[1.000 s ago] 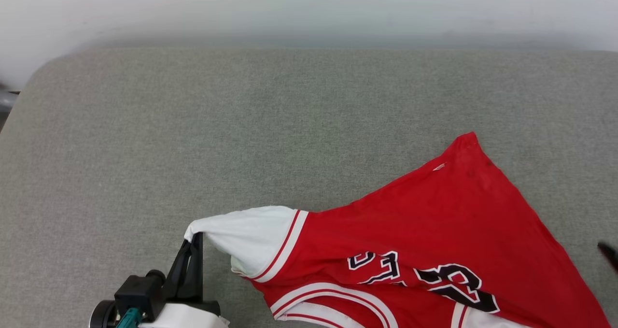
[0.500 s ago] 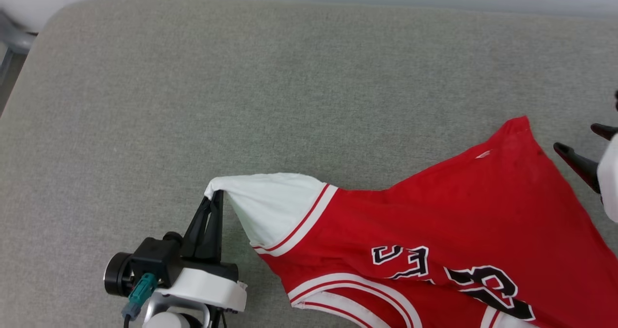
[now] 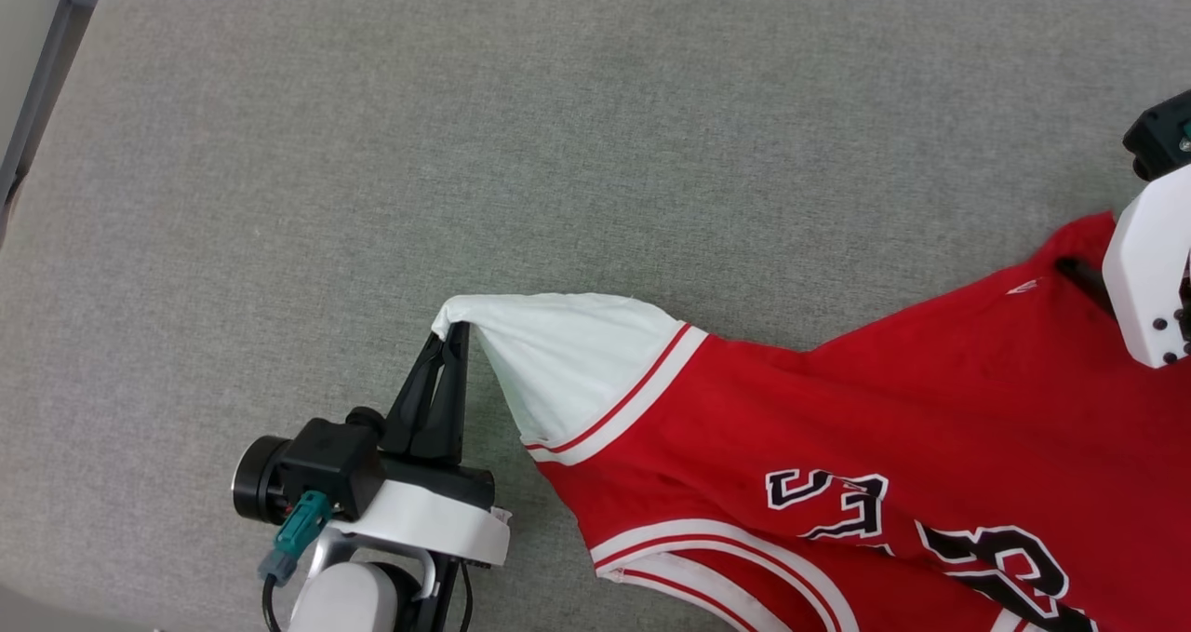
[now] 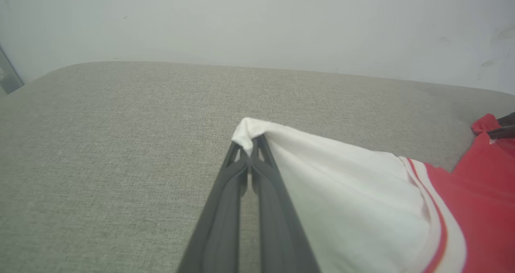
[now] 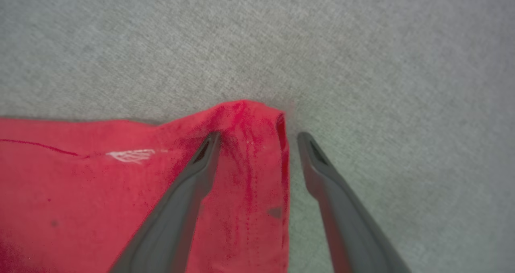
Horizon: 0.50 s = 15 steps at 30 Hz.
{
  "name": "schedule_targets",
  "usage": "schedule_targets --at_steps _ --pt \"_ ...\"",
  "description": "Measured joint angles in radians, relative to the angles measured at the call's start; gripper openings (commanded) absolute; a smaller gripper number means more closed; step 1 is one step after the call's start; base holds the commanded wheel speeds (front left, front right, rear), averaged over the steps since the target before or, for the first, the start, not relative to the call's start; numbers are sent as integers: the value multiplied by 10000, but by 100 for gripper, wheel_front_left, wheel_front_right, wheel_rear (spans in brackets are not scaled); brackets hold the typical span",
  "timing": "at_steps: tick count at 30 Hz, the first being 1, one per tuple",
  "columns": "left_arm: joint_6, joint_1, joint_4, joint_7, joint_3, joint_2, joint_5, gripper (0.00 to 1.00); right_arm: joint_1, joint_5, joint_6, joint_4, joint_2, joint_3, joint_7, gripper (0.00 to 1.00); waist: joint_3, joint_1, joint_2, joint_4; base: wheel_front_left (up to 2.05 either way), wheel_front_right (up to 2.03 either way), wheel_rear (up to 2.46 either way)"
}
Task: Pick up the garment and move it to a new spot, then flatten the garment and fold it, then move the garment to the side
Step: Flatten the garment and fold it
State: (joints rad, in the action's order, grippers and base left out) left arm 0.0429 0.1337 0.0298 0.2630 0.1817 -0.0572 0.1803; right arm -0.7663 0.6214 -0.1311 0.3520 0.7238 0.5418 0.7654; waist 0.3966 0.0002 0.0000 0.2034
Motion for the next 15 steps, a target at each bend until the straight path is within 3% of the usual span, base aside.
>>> schedule_targets --at_steps 6,7,8,15 --pt "-23 132 82 0 58 31 69 0 -327 282 19 953 4 865 -226 100 159 -2 0 226 0 0 0" --pt "-33 133 96 0 54 33 75 0 -363 370 21 1018 35 997 -284 67 148 -2 0 224 0 0 0" --pt "-52 134 105 0 44 36 75 0 -399 458 21 1066 52 1131 -384 0 130 -2 0 215 0 0 0" --pt "-59 92 238 0 -58 48 23 0 -639 1016 -4 1352 -21 1756 -1532 0 -238 -2 0 -8 0 0 0"
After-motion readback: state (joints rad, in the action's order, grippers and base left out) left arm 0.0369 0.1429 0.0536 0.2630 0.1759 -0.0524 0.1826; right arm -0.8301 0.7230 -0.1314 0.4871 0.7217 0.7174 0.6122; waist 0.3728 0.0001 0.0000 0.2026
